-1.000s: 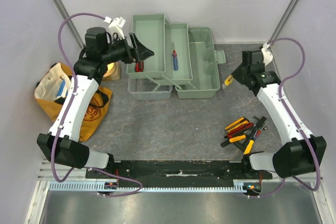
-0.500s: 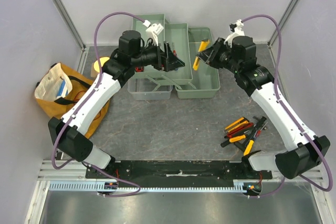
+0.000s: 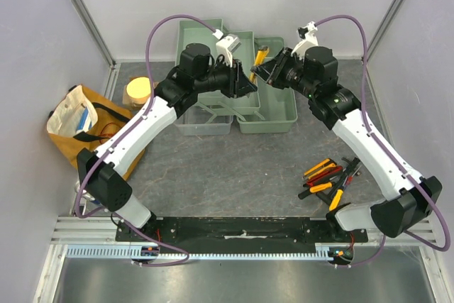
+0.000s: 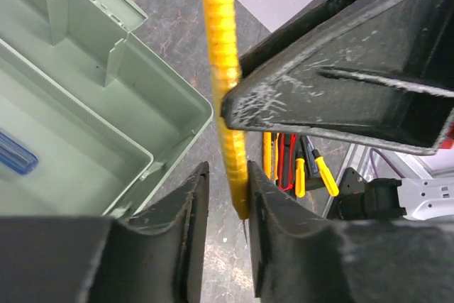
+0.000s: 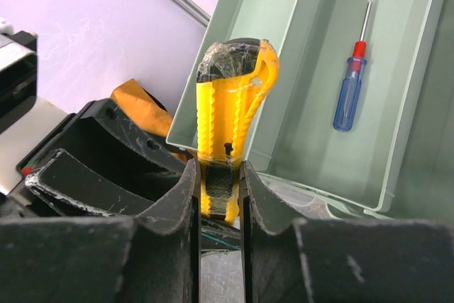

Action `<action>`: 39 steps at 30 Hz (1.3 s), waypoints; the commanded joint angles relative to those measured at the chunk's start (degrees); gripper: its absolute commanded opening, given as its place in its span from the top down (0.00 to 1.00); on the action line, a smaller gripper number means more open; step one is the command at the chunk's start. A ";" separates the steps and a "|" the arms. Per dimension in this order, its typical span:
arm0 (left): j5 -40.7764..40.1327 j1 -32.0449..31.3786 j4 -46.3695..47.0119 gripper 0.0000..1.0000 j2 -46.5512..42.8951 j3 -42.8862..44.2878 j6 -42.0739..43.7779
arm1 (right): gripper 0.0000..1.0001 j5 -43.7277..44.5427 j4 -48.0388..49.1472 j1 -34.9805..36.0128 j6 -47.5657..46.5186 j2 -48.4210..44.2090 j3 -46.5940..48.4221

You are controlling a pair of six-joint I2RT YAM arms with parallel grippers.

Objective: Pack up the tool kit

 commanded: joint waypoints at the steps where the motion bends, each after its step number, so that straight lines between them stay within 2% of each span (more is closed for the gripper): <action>1: -2.34 -0.11 0.19 0.82 1.04 4.18 3.32 | 1.00 -0.59 3.32 0.55 0.22 0.77 1.30; 2: -2.96 -0.19 -0.34 0.96 1.13 4.53 3.32 | 0.98 -0.24 3.23 0.64 0.39 0.86 1.30; 3: -3.92 -0.11 -0.86 0.98 1.13 4.71 3.32 | 0.93 0.46 2.79 0.55 0.57 0.86 1.13; 4: -5.15 -0.11 -1.39 0.98 1.04 4.97 3.15 | 0.80 1.69 2.01 0.64 0.66 0.77 0.95; 5: -6.90 -0.11 -2.35 0.98 1.04 5.41 3.15 | 0.62 3.35 1.30 0.64 0.57 0.51 0.52; 6: -8.48 -0.02 -3.76 0.98 1.21 5.93 3.15 | 0.47 5.54 0.77 0.64 0.31 0.16 0.08; 8: -12.43 0.16 -6.48 0.98 1.30 7.16 3.06 | 0.22 10.90 -0.63 0.64 0.39 -0.98 -0.80; 9: -13.67 0.68 -8.06 0.98 1.39 7.60 2.71 | 0.11 13.54 -0.99 0.64 -0.13 -1.42 -1.15; 11: -15.26 2.34 -9.65 0.98 1.13 7.61 1.14 | 0.03 17.23 -2.48 0.55 -0.40 -2.30 -1.07; 15: -15.88 8.05 -11.59 0.98 -0.01 5.60 -3.70 | 0.02 21.47 -6.25 -0.24 0.22 -2.74 -1.33; 21: -15.79 15.18 -12.55 0.98 0.15 2.69 -7.66 | 0.02 21.12 -10.39 -2.26 3.90 -2.48 -4.49; 27: -15.18 16.50 -14.67 0.98 4.37 3.04 -8.36 | 0.07 27.00 -20.14 -6.30 11.20 -1.95 -8.36; 30: -14.30 16.51 -15.28 0.98 6.39 3.48 -8.98 | 0.10 26.84 -22.87 -8.85 13.22 -1.86 -11.08; 33: -17.10 16.59 -17.73 0.98 8.24 4.62 -10.38 | 0.11 25.87 -24.80 -11.22 14.45 -1.60 -13.63; 37: -18.17 16.68 -18.80 0.85 8.86 4.01 -11.35 | 0.11 25.25 -25.33 -12.98 15.42 -2.21 -16.62; 39: -17.47 16.77 -18.97 0.72 9.12 3.57 -11.97 | 0.11 25.17 -25.34 -13.51 15.69 -2.39 -17.50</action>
